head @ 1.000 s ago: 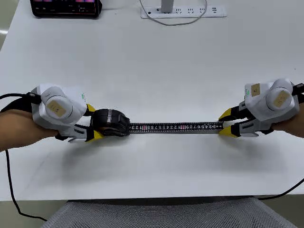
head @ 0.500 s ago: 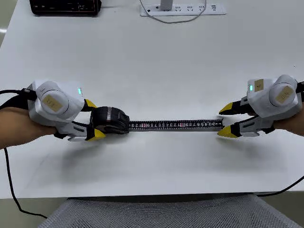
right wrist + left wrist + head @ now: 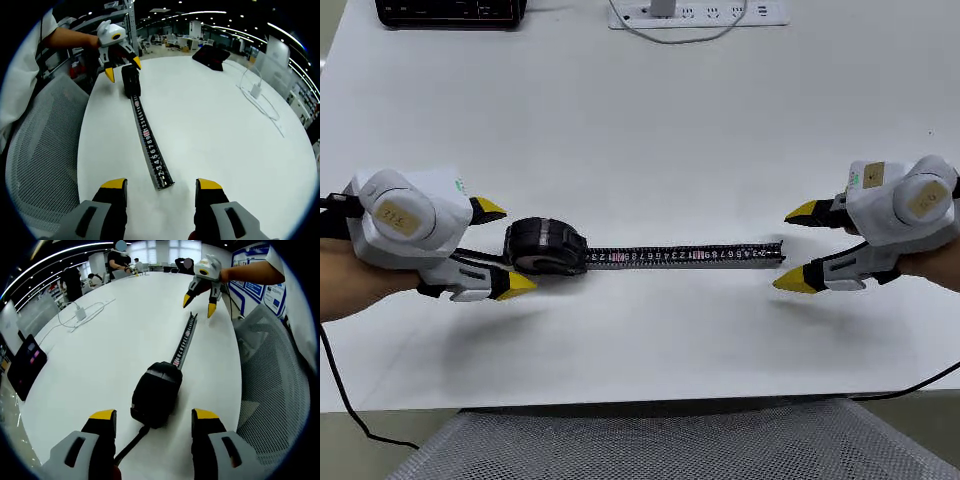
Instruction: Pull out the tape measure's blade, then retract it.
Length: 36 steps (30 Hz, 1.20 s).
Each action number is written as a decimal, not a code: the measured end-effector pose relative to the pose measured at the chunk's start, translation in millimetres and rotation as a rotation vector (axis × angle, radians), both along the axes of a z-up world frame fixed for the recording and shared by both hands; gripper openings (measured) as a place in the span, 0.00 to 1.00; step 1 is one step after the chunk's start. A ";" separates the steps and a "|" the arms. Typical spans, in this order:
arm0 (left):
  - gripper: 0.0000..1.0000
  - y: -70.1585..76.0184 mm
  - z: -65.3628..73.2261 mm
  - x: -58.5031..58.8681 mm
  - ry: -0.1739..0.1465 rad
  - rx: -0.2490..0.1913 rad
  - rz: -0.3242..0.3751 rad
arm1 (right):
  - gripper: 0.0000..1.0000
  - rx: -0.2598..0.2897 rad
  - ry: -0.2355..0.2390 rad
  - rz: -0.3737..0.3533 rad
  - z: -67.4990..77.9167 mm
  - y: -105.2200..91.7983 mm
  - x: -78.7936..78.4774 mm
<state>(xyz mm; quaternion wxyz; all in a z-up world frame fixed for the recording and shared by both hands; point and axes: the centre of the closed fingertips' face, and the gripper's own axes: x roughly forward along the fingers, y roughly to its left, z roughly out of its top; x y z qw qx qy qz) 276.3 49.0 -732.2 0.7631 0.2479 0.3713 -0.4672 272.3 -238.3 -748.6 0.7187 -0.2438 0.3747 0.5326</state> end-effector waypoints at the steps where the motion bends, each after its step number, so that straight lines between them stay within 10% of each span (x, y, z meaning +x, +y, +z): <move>1: 0.59 -0.3 1.2 -0.9 0.001 -0.005 0.005 | 0.53 0.003 0.003 -0.005 0.9 -0.3 -0.9; 36: 0.69 24.4 29.6 -21.3 -0.114 -0.170 0.284 | 0.75 0.106 -0.074 -0.208 32.6 -1.3 -12.2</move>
